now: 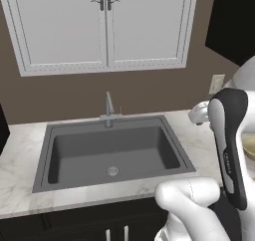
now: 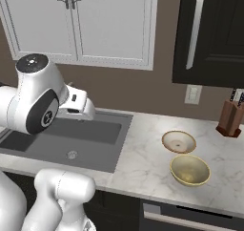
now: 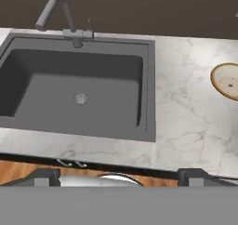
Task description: Rinse each bowl for a few seconds and place them down in the sink or on the counter.
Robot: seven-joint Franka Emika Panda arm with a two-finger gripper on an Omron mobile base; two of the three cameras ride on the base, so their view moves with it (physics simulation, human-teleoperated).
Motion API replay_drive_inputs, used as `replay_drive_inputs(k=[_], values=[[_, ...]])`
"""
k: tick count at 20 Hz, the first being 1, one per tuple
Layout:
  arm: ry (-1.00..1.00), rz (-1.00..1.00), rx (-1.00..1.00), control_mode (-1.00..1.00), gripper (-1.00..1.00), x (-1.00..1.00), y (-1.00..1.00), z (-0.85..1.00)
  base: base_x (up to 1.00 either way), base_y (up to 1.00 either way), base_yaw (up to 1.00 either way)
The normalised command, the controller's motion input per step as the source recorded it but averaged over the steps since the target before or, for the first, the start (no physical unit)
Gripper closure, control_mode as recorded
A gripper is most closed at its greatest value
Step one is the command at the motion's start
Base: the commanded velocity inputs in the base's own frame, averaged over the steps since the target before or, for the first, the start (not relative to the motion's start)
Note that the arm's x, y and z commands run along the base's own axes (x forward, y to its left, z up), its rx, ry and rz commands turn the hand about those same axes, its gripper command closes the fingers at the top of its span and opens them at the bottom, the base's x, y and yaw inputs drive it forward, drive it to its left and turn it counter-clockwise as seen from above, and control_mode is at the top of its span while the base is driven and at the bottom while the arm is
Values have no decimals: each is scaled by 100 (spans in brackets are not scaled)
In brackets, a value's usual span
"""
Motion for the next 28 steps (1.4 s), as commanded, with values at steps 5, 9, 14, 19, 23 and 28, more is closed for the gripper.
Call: replay_drive_inputs(k=[5,9,14,19,23,28], values=[[-11,0,-2,-100,-100,6,22,-9,0,0,0],[-9,0,0,-100,-100,13,20,-11,0,0,0],[-11,0,0,-100,-100,13,20,-13,0,0,0],[-11,0,0,-100,-100,13,15,-10,0,0,0],[-11,0,0,-100,-100,11,13,-9,0,0,0],[-12,0,1,-100,-100,10,11,-6,0,0,0]])
